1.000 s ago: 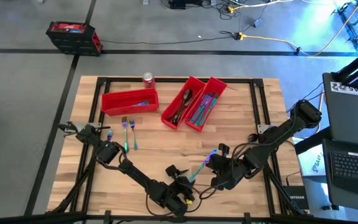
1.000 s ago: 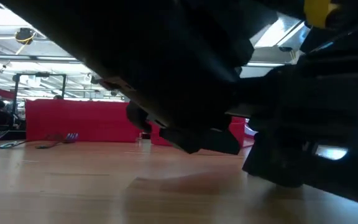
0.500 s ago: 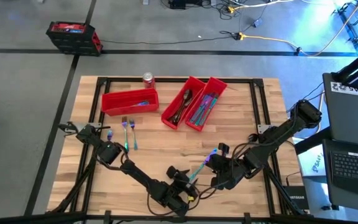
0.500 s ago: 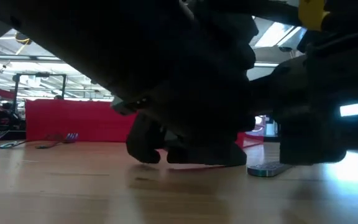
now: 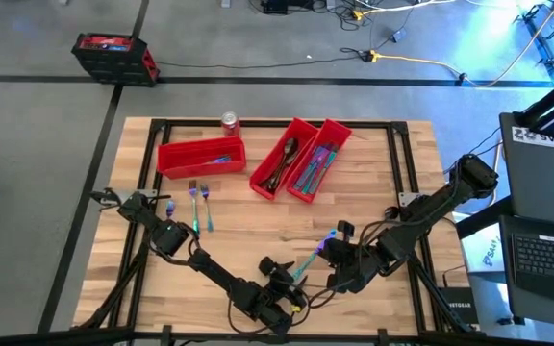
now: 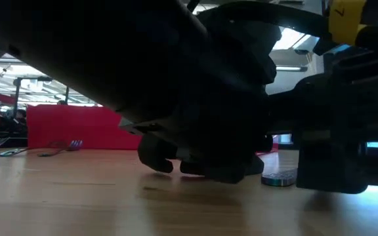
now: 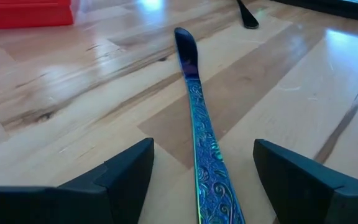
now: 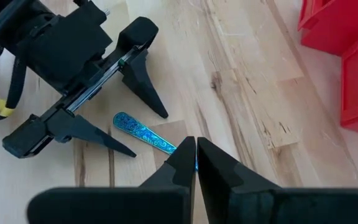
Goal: Sort silverware
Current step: Put the blue table knife into the right red bin
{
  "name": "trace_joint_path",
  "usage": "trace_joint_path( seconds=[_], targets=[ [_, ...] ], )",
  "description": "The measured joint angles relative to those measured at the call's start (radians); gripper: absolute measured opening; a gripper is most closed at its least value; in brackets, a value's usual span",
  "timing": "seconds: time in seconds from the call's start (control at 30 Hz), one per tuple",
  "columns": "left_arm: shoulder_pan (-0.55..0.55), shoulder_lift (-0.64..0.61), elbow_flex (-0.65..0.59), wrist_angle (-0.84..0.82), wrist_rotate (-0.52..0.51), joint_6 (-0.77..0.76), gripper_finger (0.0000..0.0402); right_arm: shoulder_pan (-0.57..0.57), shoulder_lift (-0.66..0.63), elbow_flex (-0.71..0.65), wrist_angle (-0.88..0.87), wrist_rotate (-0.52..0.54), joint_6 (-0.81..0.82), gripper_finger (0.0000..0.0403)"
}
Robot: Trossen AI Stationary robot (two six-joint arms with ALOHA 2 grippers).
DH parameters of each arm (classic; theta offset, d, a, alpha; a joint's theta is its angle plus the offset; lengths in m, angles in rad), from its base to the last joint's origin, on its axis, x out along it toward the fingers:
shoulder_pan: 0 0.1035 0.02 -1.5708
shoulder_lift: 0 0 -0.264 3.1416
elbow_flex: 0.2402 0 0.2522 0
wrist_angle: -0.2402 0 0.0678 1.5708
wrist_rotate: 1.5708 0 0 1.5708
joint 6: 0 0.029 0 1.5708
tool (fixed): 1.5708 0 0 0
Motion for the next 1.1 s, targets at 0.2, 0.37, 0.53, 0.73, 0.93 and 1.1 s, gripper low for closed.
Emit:
trace_joint_path(
  seconds=[0.2, 0.37, 0.53, 0.73, 0.93, 1.1],
  targets=[
    [-0.01, 0.0, 0.0, -0.002, 0.007, 0.05, 0.0264, 0.0, 0.0, 0.0, 0.0, 0.0, -0.001, 0.0],
    [-0.01, 0.001, -0.009, -0.007, 0.013, 0.052, 0.0264, 0.0, 0.0, 0.0, 0.0, 0.0, -0.001, 0.0],
    [-0.011, 0.017, -0.009, -0.021, 0.015, 0.018, 0.0264, 0.0, 0.0, 0.0, 0.0, 0.0, -0.001, 0.0],
    [-0.013, 0.02, -0.009, -0.026, 0.016, 0.006, 0.0263, 0.0, 0.0, 0.0, 0.001, -0.001, -0.001, 0.0],
    [-0.017, 0.02, -0.009, -0.017, 0.007, 0.035, 0.0217, 0.0, 0.0, 0.0, 0.001, -0.002, -0.001, 0.0],
    [-0.017, 0.02, -0.009, -0.019, 0.024, 0.055, 0.0181, 0.0, 0.0, 0.0, 0.001, -0.003, -0.001, 0.0]
  ],
)
